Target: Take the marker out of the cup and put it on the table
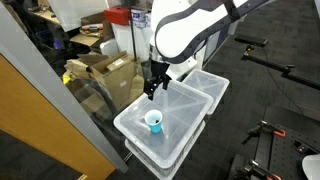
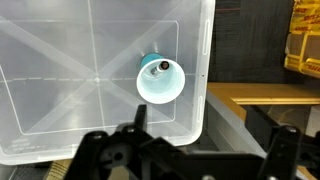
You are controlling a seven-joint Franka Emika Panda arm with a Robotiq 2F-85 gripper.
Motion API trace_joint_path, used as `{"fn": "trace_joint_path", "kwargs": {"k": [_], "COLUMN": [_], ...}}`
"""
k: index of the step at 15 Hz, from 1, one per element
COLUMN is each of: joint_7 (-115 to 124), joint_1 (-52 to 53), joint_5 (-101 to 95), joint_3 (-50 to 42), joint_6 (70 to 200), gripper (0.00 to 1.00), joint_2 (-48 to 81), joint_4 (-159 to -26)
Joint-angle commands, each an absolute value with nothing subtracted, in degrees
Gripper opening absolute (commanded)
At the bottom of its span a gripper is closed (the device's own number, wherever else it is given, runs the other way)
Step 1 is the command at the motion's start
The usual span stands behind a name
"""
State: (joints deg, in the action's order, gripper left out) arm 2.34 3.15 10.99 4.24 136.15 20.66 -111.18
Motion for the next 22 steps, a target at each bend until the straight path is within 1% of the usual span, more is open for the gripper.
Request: {"fn": "trace_joint_path", "kwargs": {"k": [1, 7, 20, 22], "joint_7": [2.4, 2.4, 5.0, 4.9], "joint_1": [2.9, 2.9, 4.5, 4.6], "joint_5": [11.0, 11.0, 9.4, 9.6], "joint_3": [4.3, 4.3, 3.8, 3.9], "joint_6": [136.0, 136.0, 136.4, 136.2], "gripper": [1.00, 1.00, 1.00, 0.94], "joint_2": [21.4, 22.0, 30.6, 31.8], "joint_4": [-110.4, -110.1, -104.6, -103.8]}}
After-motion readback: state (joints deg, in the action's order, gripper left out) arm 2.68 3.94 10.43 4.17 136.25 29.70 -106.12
